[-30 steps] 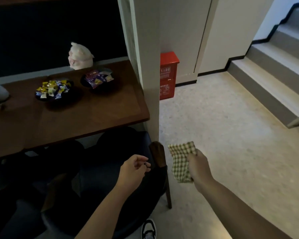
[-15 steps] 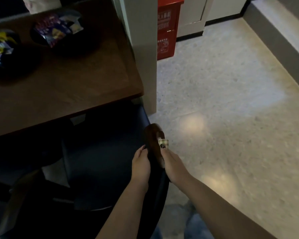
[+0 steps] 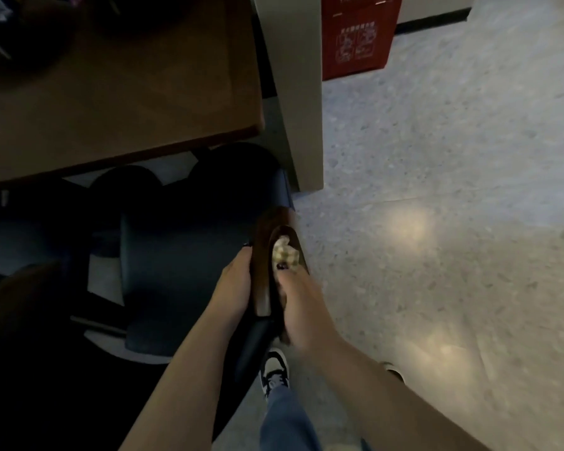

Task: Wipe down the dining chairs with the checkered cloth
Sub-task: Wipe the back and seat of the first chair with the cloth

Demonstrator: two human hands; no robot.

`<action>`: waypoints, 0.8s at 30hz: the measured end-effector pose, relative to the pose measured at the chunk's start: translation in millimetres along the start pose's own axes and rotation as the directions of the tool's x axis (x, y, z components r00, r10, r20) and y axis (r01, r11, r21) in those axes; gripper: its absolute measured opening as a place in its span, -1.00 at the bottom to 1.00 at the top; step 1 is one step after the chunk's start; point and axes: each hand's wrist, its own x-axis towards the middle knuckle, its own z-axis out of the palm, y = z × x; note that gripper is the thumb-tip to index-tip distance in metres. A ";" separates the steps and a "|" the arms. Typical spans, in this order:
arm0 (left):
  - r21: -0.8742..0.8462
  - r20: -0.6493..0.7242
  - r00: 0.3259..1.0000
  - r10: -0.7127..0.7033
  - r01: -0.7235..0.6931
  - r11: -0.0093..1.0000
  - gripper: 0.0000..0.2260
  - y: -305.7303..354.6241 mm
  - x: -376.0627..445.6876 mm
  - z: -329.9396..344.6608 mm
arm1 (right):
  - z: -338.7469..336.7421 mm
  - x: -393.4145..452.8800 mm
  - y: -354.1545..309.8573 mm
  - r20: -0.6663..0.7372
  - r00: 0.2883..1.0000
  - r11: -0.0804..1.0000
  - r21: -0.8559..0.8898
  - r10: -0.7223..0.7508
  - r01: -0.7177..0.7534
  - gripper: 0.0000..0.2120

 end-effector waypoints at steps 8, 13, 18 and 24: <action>-0.189 0.164 0.986 -0.019 0.050 0.981 -0.56 -4.2 3.6 2.0 | 0.4 -3.8 0.9 -0.111 0.994 0.997 0.077 0.012 -0.003 -0.67; -0.233 0.153 0.988 -0.001 0.037 0.972 -0.58 -7.6 8.1 2.9 | 8.3 27.7 11.8 -0.118 0.982 0.988 -0.024 0.146 -0.150 -0.52; -0.288 0.153 0.988 0.021 0.024 0.957 -0.49 -12.5 11.0 5.1 | -12.3 46.2 17.2 -0.096 0.975 0.966 -0.150 0.198 -0.211 -0.61; -0.246 0.161 0.987 0.001 0.039 0.969 -0.49 -12.3 12.3 4.2 | 2.1 33.6 0.1 -0.213 0.974 0.958 -0.256 0.072 -0.127 -0.64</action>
